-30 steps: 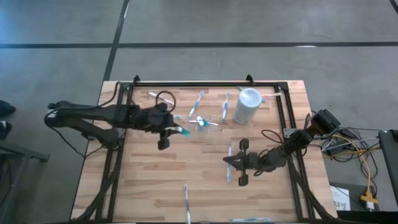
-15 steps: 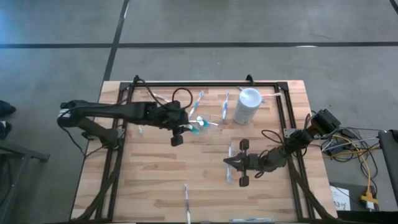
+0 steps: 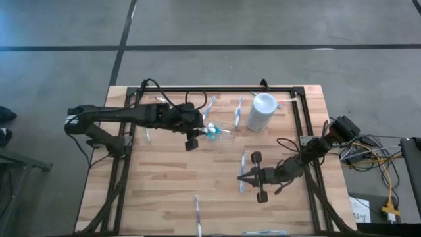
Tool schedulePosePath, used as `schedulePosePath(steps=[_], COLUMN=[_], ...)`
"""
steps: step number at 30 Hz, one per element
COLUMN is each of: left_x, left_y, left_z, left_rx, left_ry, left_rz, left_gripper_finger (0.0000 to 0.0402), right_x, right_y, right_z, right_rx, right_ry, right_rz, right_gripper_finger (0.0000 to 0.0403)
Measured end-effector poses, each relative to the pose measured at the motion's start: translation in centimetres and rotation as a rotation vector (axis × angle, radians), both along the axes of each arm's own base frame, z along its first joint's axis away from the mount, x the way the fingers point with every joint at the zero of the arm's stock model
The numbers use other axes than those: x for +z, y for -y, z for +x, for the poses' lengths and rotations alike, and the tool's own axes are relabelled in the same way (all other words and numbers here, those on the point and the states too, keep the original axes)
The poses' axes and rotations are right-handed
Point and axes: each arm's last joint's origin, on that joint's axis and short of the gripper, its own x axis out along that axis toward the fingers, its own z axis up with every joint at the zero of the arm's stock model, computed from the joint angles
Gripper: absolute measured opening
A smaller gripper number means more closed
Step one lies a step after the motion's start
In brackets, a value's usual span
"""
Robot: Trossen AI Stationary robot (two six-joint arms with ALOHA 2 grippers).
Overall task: Pick & Place toothbrushing station
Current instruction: Put the mouthwash into the transparent organizer
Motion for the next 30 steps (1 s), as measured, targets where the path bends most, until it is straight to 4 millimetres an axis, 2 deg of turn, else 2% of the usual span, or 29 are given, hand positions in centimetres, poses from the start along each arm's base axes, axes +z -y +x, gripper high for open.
schedulePosePath(steps=[11, 25, 30], left_x=[-1.3, -0.6, -1.1], left_y=[-0.4, -3.4, -4.8], left_z=[0.2, 0.3, 0.7], left_rx=[-0.023, 0.002, 0.021], left_ry=[-0.043, 0.018, -0.003], left_rz=[-0.025, -0.042, -0.036], left_gripper_finger=[0.0091, 0.0091, 0.0091], right_x=[-0.2, -0.4, -0.5], right_y=[-0.1, -0.3, -0.2], right_z=[0.0, -0.1, -0.1], right_rx=[0.022, 0.026, 0.004], right_ry=[-0.033, -0.043, -0.051], right_rz=[0.117, 0.084, 0.055], right_gripper_finger=[0.0008, 0.0008, 0.0008])
